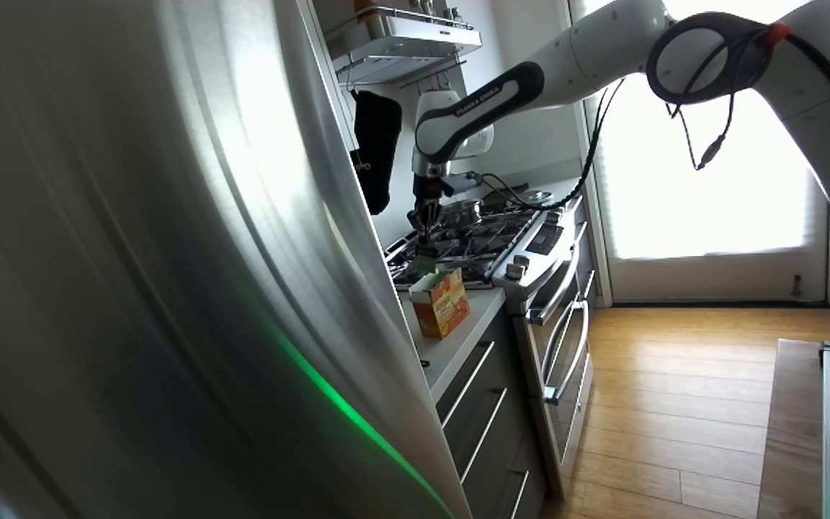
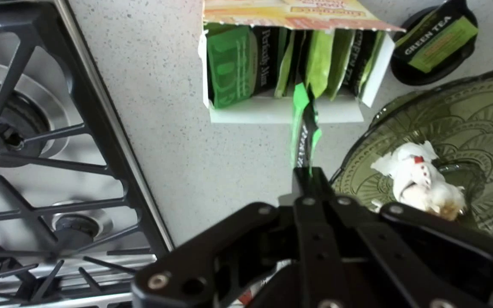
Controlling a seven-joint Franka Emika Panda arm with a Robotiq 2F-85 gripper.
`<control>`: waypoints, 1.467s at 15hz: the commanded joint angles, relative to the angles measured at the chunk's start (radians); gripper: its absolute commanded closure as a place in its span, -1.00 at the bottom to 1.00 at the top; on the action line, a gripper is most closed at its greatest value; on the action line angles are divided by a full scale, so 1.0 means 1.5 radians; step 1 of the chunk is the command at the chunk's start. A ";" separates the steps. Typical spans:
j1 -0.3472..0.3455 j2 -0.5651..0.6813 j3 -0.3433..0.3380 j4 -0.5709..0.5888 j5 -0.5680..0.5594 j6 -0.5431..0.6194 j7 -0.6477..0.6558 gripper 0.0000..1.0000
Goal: Remove one grey object from the box
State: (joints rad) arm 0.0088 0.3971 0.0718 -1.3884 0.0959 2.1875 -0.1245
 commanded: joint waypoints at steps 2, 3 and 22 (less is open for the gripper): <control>-0.011 -0.052 0.018 -0.026 0.066 0.047 -0.028 0.99; -0.013 -0.061 0.025 -0.029 0.089 0.072 -0.039 0.99; -0.023 0.022 0.104 0.148 0.262 0.053 -0.119 0.99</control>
State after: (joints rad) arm -0.0282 0.3546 0.2031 -1.2848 0.4603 2.3302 -0.2939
